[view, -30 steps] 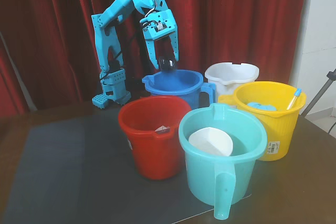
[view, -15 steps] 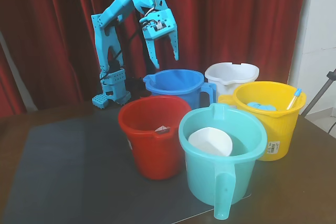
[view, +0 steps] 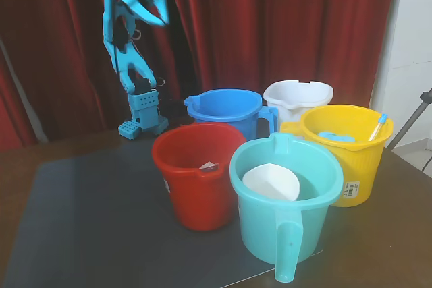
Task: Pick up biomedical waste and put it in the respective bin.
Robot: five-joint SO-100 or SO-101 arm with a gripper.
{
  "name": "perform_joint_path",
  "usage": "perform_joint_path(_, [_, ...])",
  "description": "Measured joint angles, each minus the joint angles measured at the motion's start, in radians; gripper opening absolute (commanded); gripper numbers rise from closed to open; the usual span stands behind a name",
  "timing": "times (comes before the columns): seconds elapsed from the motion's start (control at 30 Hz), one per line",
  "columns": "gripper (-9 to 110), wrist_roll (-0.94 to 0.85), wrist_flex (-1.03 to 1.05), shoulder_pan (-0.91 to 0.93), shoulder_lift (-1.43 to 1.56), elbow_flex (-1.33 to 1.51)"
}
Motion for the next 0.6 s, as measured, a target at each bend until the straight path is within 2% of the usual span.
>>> perform_joint_path(0.03, [0,-0.149,0.0,0.106,0.097,0.018])
perform_joint_path(0.1, [0,-0.337,0.0,0.229,0.192,0.034])
perform_joint_path(0.2, [0,-0.838,0.0,0.459,0.319,0.089])
perform_joint_path(0.23, [0,-0.943,0.0,0.497,0.342,0.117])
perform_joint_path(0.33, [0,-1.471,-0.132,0.546,0.428,0.298])
perform_joint_path(0.4, [0,-1.706,-0.224,0.566,0.5,0.419])
perform_joint_path(0.53, [0,-1.919,-0.293,0.531,0.615,0.64])
perform_joint_path(0.6, [0,-1.948,-0.304,0.509,0.618,0.71])
